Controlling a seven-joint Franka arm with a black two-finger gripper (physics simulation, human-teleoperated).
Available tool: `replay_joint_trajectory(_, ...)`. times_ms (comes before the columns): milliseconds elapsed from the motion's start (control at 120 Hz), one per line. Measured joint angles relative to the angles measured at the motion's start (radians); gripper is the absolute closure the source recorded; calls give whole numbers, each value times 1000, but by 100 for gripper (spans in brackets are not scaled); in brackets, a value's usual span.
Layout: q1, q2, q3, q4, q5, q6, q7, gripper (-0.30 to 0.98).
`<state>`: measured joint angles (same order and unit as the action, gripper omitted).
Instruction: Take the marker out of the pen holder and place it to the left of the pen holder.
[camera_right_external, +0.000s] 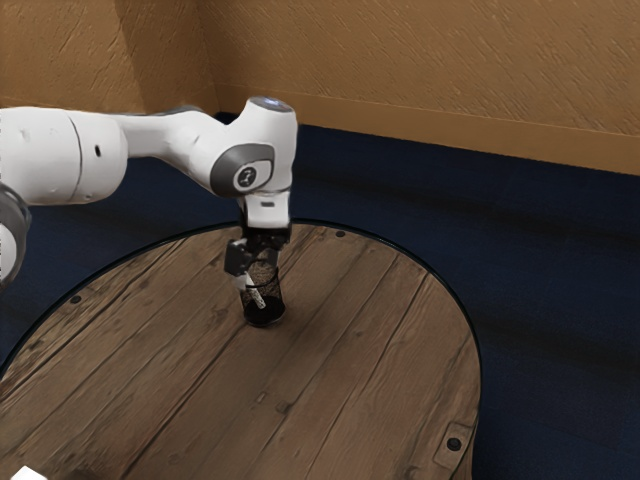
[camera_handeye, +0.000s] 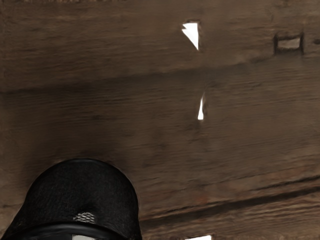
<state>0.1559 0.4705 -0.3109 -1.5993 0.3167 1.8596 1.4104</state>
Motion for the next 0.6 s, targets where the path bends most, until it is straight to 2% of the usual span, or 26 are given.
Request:
replay_joint_trajectory(133, 0, 14, 60, 20, -18, 103, 164, 0)
replay_joint_trajectory(300, 3, -9, 186, -4, -194, 200, 319, 8)
replay_joint_trajectory(408, 10, -29, 211, -63, -249, 245, 391, 14)
replay_joint_trajectory(600, 7, -47, 214, -99, -293, 300, 482, 23)
